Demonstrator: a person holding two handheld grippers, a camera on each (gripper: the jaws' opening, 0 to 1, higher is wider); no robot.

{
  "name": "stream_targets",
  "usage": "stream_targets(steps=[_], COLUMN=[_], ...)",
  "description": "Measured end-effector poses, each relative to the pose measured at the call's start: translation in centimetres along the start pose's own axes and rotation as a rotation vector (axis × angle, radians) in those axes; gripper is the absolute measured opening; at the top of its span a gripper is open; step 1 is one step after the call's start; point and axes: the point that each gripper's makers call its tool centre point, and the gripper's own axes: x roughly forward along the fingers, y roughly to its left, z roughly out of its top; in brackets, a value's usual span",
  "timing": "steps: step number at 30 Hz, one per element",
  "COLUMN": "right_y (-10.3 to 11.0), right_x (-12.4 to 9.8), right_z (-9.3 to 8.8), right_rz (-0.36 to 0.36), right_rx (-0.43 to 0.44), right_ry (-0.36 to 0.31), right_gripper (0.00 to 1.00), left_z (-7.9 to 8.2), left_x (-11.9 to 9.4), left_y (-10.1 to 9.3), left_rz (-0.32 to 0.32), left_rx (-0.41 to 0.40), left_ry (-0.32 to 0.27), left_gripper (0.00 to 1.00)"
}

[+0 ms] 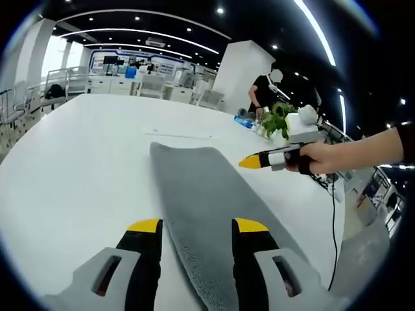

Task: Fold the towel on the table until its edges align and the towel forms a compact rectangular stack.

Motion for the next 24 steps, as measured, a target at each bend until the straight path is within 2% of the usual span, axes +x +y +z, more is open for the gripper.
stream_targets(steps=[10, 13, 15, 24], right_y=[0.9, 1.3, 1.4, 2.4], right_x=[-1.2, -1.3, -1.3, -1.5], right_z=[-1.9, -2.4, -2.8, -3.5], right_rz=[0.013, 0.023, 0.027, 0.043], right_rx=[-0.022, -0.029, -0.03, -0.03], right_ry=[0.01, 0.018, 0.027, 0.028], right_gripper=[0.39, 0.39, 0.4, 0.41], left_z=[0.7, 1.0, 1.1, 0.0], left_x=[1.4, 1.8, 2.0, 2.4], left_y=[1.6, 1.8, 1.9, 2.8], left_rz=[0.014, 0.0, 0.001, 0.022], left_rx=[0.061, 0.075, 0.075, 0.068], left_ry=[0.032, 0.031, 0.033, 0.07], left_gripper=[0.48, 0.41, 0.4, 0.43])
